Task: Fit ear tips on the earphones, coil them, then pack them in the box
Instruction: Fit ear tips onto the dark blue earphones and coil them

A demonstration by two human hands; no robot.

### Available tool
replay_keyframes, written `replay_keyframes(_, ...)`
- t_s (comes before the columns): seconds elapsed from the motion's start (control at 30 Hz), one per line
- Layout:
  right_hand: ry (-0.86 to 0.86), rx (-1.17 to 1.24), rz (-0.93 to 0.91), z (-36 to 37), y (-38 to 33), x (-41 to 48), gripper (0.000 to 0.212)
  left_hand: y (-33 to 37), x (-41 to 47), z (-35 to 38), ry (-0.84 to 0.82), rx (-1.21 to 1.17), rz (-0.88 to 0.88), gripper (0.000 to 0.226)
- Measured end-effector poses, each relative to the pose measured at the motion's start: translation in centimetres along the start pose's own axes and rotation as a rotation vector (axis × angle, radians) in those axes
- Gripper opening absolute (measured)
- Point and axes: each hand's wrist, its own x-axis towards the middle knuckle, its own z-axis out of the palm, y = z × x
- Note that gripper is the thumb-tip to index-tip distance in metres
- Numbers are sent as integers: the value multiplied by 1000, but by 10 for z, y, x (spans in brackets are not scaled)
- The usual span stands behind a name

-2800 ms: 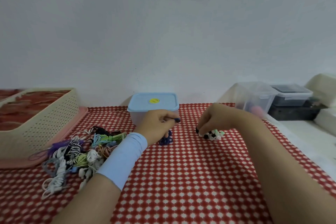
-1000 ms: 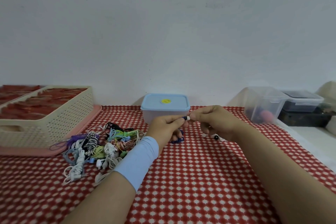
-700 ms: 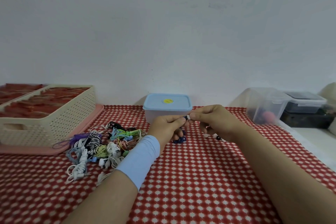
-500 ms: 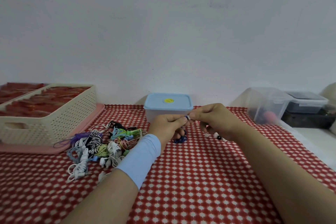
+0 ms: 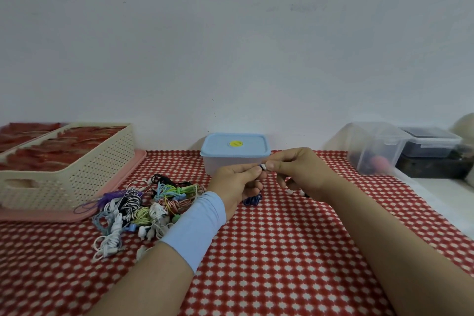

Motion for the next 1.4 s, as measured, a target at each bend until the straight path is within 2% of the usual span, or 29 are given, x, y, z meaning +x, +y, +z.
replay_keyframes(0.13,93,-97,-81,3,-4,-1,10,4,-2,3,27,-52,-52,16)
replay_keyframes(0.3,28,-249,-107,-2,-9,-2,10,10,-5,0,32,-49,-106,14)
replay_keyframes(0.47,57,-257,-121,-2,-12,-1,12,11,-5,-1,-2,-26,-107,19)
replay_keyframes(0.73,-47,-94,16,-7,-11,-3,13,12,-7,-6,-64,117,-27,14)
replay_keyframes(1.23,-68,4,76,-2,-10,-3,15,13,-9,-8,-93,80,-38,10)
replay_keyframes(1.4,-79,21,65,-7,-8,-3,13,11,-9,-2,-94,-11,-63,11)
